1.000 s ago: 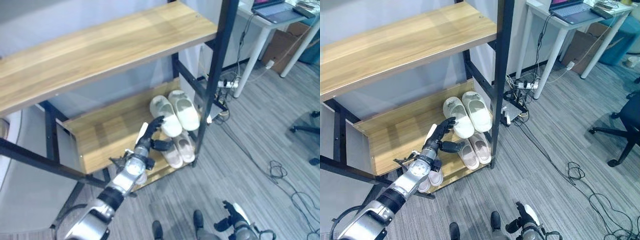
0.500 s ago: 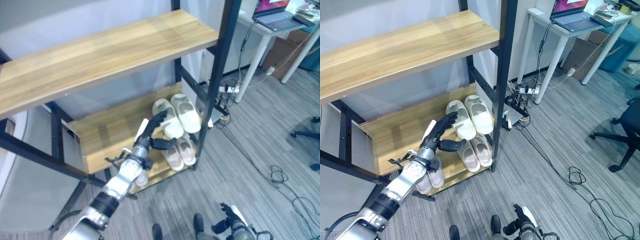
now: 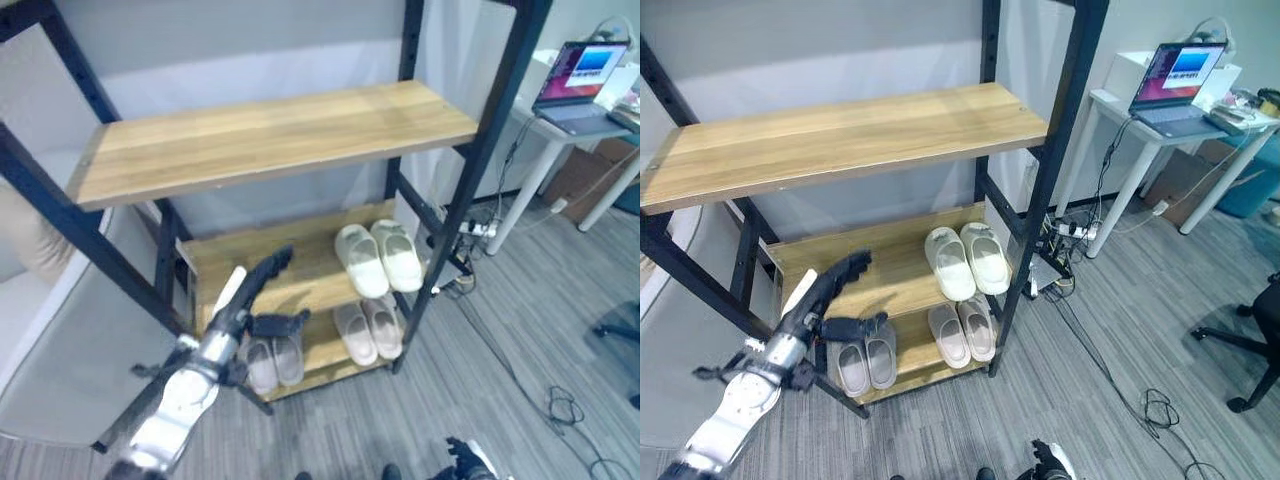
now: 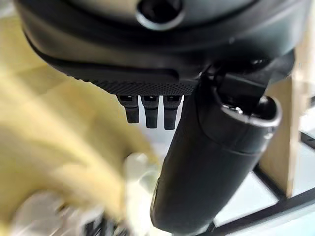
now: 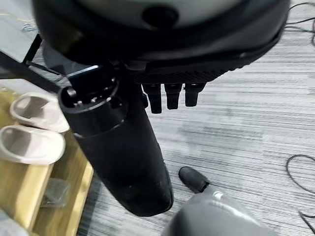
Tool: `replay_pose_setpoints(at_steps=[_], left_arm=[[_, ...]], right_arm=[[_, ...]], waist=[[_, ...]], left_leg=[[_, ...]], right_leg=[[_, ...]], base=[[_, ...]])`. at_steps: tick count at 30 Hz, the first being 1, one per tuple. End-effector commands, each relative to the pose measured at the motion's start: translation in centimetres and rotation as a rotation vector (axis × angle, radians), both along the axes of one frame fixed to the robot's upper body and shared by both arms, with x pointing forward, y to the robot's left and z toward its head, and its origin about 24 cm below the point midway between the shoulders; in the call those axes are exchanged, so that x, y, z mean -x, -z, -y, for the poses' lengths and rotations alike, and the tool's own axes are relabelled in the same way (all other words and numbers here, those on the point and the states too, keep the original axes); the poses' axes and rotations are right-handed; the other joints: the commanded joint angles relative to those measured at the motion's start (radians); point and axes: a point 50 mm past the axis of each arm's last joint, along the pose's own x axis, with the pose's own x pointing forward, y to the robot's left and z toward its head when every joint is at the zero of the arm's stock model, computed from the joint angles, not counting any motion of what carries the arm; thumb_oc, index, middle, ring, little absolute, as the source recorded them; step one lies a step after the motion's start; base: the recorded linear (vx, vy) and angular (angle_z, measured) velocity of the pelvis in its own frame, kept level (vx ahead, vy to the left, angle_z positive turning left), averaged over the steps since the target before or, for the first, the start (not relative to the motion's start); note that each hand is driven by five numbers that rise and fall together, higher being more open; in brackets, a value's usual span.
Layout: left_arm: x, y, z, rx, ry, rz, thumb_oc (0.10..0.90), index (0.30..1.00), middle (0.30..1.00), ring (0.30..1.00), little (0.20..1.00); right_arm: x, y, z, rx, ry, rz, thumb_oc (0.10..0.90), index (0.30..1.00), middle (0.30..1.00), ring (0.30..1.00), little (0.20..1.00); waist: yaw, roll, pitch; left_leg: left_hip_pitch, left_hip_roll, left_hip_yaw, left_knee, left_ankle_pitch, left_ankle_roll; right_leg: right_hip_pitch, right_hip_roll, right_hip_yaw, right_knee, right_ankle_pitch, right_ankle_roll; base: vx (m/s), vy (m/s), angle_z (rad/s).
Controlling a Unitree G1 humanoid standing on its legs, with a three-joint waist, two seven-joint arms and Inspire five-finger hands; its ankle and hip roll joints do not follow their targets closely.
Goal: Arrange the slippers neatly on the shoe rack.
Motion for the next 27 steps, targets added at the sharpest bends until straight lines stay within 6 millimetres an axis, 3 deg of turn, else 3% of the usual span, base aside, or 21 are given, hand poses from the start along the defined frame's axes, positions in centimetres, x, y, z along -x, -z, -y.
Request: replay_pose_setpoints(at_steps=[1, 7, 11, 15, 16, 19, 23, 27], left_arm=[[-2.0, -4.4, 0.3, 0.135, 0.049, 0.21, 0.8, 0.9, 0.9, 0.9, 0.9], [0.8, -2.3, -1.3, 0.298, 0.045, 0.015, 0.8, 0.9, 0.9, 0.9, 0.9], [1.9, -0.3, -3.4, 0.271, -0.026, -0.097, 0.8, 0.9, 0.9, 0.9, 0.9], [4.6, 5.5, -6.7, 0.21, -0.261, -0.322, 0.8, 0.9, 0.9, 0.9, 0.9], [6.7, 9.2, -8.2, 0.161, -0.431, -0.455, 0.8, 0.9, 0.9, 0.9, 0.9], [9.1, 13.1, -9.4, 0.076, -0.646, -0.607, 0.8, 0.9, 0.9, 0.9, 0.9], [12.5, 16.7, -9.2, -0.051, -0.782, -0.844, 0.8, 0.9, 0.9, 0.9, 0.9], [15.9, 17.8, -9.6, -0.197, -0.834, -1.029, 0.8, 0.9, 0.9, 0.9, 0.9]], right_arm=[[-1.2, -0.5, 1.2, 0.025, 0.046, 0.051, 0.8, 0.9, 0.9, 0.9, 0.9], [-0.3, -0.3, 1.2, 0.005, 0.098, 0.043, 0.8, 0.9, 0.9, 0.9, 0.9], [0.5, 0.0, 1.1, -0.001, 0.106, 0.01, 0.8, 0.9, 0.9, 0.9, 0.9], [1.4, 0.3, 1.4, -0.032, 0.186, -0.022, 0.8, 0.9, 0.9, 0.9, 0.9], [1.6, 0.2, 2.0, -0.037, 0.231, -0.016, 0.8, 0.9, 0.9, 0.9, 0.9], [2.0, 0.0, 3.0, -0.034, 0.254, -0.012, 0.8, 0.9, 0.9, 0.9, 0.9], [1.5, -0.3, 3.7, -0.048, 0.307, 0.011, 0.8, 0.9, 0.9, 0.9, 0.9], [0.1, -0.6, 3.6, -0.114, 0.405, 0.079, 0.8, 0.9, 0.9, 0.9, 0.9]], waist=[[0.015, -0.005, -0.059], [0.029, -0.019, -0.065], [0.033, -0.026, -0.071], [0.028, -0.026, -0.072], [0.019, -0.027, -0.071], [0.004, -0.033, -0.072], [-0.009, -0.038, -0.068], [-0.011, -0.043, -0.07]], left_leg=[[-0.003, -0.02, -0.067, -0.002, -0.06, 0.012], [0.009, -0.022, -0.073, -0.002, -0.064, 0.017], [0.018, -0.025, -0.075, -0.002, -0.07, 0.02], [0.026, -0.028, -0.075, -0.002, -0.073, 0.024], [0.028, -0.03, -0.074, -0.002, -0.072, 0.026], [0.026, -0.033, -0.075, -0.002, -0.072, 0.027], [0.024, -0.038, -0.074, -0.002, -0.072, 0.027], [0.03, -0.041, -0.072, -0.002, -0.078, 0.027]], right_leg=[[0.01, 0.005, -0.058, 0.047, -0.09, 0.053], [0.024, 0.007, -0.059, 0.043, -0.084, 0.058], [0.033, 0.008, -0.058, 0.043, -0.085, 0.058], [0.038, 0.006, -0.053, 0.044, -0.086, 0.056], [0.037, 0.005, -0.053, 0.045, -0.086, 0.056], [0.03, 0.001, -0.051, 0.046, -0.084, 0.054], [0.025, -0.002, -0.048, 0.045, -0.083, 0.051], [0.029, -0.004, -0.045, 0.043, -0.085, 0.049]], base=[[0.0, 0.013, 0.12], [-0.01, 0.015, 0.05], [0.0, 0.007, 0.0], [0.0, 0.031, -0.02], [0.0, 0.053, -0.09], [-0.01, 0.043, 0.0], [-0.03, 0.043, 0.02], [-0.01, 0.035, -0.01]])
